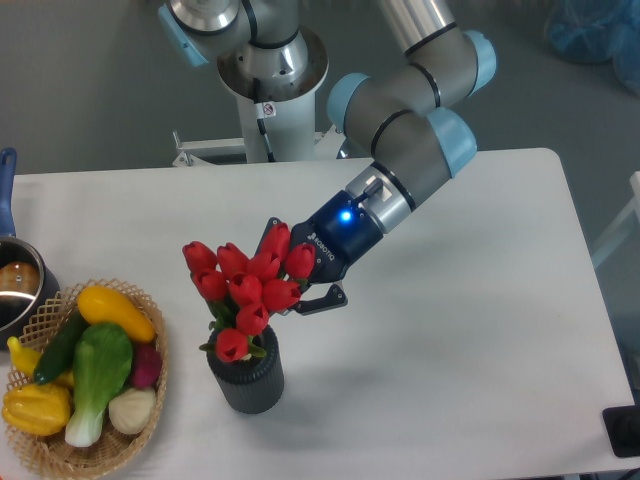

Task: Pick up the flowers from the vase
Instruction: 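Lift the gripped tulips straight up out of the black vase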

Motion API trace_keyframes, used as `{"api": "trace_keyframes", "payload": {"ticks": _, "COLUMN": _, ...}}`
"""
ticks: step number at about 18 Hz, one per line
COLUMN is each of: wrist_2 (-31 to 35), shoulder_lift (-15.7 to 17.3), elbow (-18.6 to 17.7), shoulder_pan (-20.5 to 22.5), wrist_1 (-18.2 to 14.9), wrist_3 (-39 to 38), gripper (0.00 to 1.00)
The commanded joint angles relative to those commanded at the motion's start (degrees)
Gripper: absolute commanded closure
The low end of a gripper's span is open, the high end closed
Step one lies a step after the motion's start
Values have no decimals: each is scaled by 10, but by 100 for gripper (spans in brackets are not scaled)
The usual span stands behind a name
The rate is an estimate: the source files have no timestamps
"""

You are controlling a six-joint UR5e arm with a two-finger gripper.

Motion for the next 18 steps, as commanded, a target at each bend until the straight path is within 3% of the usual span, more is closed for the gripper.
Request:
{"api": "trace_keyframes", "payload": {"ticks": 6, "wrist_2": 1, "shoulder_lift": 17, "elbow": 17, "shoulder_pan": 6, "wrist_1": -1, "wrist_3": -48, "gripper": 66}}
{"api": "trace_keyframes", "payload": {"ticks": 18, "wrist_2": 13, "shoulder_lift": 54, "elbow": 10, "shoulder_pan": 15, "wrist_1": -4, "wrist_3": -74, "gripper": 66}}
